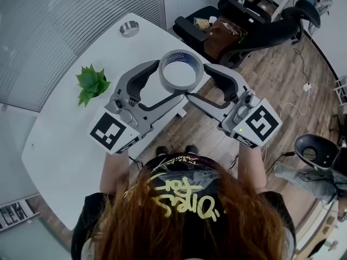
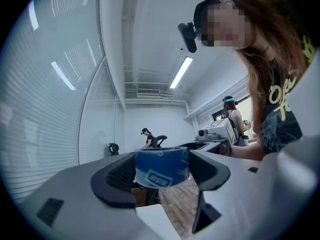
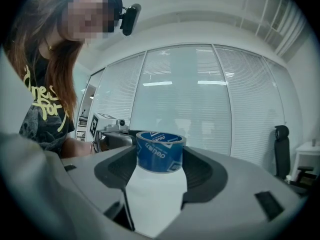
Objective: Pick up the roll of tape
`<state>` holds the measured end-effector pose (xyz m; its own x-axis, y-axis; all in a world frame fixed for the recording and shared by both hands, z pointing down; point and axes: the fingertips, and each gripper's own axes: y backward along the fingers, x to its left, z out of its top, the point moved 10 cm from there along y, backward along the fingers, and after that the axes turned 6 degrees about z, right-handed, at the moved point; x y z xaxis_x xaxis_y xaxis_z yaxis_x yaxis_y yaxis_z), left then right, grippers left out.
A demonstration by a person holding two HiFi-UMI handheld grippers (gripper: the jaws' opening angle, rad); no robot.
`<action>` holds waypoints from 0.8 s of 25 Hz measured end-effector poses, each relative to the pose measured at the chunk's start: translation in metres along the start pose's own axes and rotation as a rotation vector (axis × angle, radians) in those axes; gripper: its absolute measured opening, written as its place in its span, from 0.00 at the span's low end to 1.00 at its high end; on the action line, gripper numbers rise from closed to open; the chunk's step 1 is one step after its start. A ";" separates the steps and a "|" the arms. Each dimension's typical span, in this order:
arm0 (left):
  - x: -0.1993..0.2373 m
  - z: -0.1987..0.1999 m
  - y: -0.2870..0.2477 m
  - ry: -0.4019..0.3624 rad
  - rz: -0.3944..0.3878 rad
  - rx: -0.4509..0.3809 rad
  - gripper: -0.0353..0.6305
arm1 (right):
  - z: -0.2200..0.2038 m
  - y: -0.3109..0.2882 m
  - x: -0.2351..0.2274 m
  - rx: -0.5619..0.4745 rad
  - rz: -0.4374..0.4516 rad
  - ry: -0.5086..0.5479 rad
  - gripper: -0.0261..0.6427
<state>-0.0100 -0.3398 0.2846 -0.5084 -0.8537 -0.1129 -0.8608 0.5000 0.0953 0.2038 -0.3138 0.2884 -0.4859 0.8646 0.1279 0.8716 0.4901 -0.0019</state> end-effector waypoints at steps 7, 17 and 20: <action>-0.003 0.000 -0.005 0.006 -0.005 -0.012 0.55 | 0.003 0.006 -0.001 0.013 -0.013 0.001 0.47; -0.003 -0.003 -0.008 0.030 -0.003 -0.028 0.55 | 0.003 0.008 -0.002 0.017 -0.022 -0.013 0.47; -0.004 -0.003 -0.005 0.025 -0.003 -0.033 0.55 | 0.003 0.007 0.000 0.023 -0.023 -0.015 0.47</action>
<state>-0.0035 -0.3395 0.2880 -0.5046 -0.8588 -0.0881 -0.8608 0.4926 0.1280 0.2099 -0.3099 0.2854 -0.5072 0.8543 0.1135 0.8584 0.5125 -0.0218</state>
